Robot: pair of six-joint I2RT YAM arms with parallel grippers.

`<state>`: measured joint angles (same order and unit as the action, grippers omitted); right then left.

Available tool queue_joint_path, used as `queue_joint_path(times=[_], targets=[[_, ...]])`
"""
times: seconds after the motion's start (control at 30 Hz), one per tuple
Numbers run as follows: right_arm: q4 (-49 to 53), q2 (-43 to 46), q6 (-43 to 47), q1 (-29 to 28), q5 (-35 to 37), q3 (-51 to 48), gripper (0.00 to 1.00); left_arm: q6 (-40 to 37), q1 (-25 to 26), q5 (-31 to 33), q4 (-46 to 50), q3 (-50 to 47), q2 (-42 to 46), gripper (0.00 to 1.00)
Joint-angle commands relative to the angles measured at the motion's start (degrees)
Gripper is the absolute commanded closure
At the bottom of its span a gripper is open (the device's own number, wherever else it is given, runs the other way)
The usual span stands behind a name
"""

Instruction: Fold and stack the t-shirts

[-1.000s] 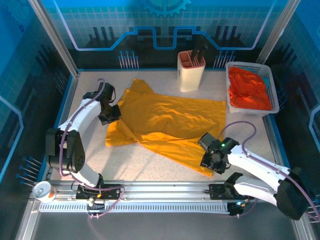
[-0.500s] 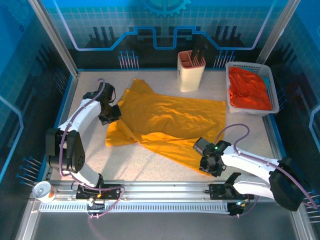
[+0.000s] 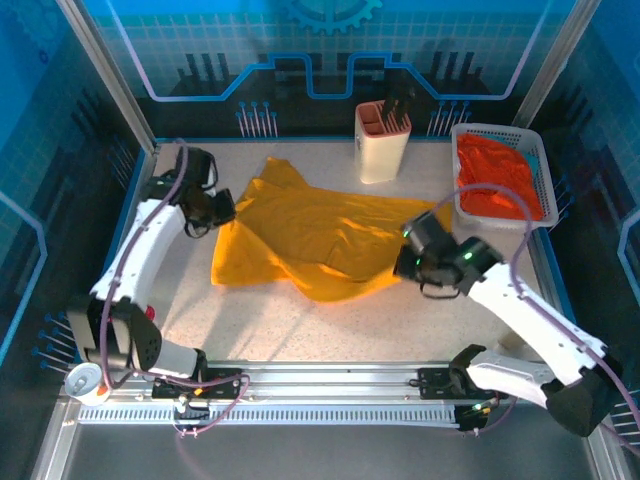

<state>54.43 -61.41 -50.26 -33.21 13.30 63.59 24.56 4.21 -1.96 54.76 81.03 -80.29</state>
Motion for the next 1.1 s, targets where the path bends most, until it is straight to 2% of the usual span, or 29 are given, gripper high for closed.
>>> queue_joint_path(times=[0.0,0.13,0.23,0.4,0.57,0.7,0.9,1.07], targets=[[2.4,-0.2,13.9,3.2,-0.2,11.0,1.0,-2.6,0.2,1.9,6.1,10.0,8.3,1.0],[2.9,-1.6,21.8,3.6,-4.2,24.5,1.0,-4.1,0.2,5.0,9.6,22.0,13.7,1.0],[2.0,0.8,25.1,3.4,-5.8,29.4,1.0,-5.7,0.2,4.2,9.1,27.8,17.7,1.0],[-3.4,9.8,30.0,3.0,-3.3,27.7,1.0,-8.6,0.2,0.1,5.1,32.1,24.3,1.0],[-7.5,16.6,32.9,3.1,-5.4,28.0,1.0,-10.8,0.2,-4.4,2.4,36.6,27.7,1.0],[-8.0,18.2,32.9,3.1,-5.4,31.2,1.0,-11.6,0.2,-5.2,0.9,40.6,28.1,1.0],[-6.5,16.9,32.4,3.1,-3.7,36.7,1.0,-13.7,0.2,-2.8,-1.1,44.8,24.4,1.0],[-1.3,12.7,32.4,3.1,6.9,37.6,1.0,-12.0,0.2,-2.2,-9.1,38.7,20.9,1.0]])
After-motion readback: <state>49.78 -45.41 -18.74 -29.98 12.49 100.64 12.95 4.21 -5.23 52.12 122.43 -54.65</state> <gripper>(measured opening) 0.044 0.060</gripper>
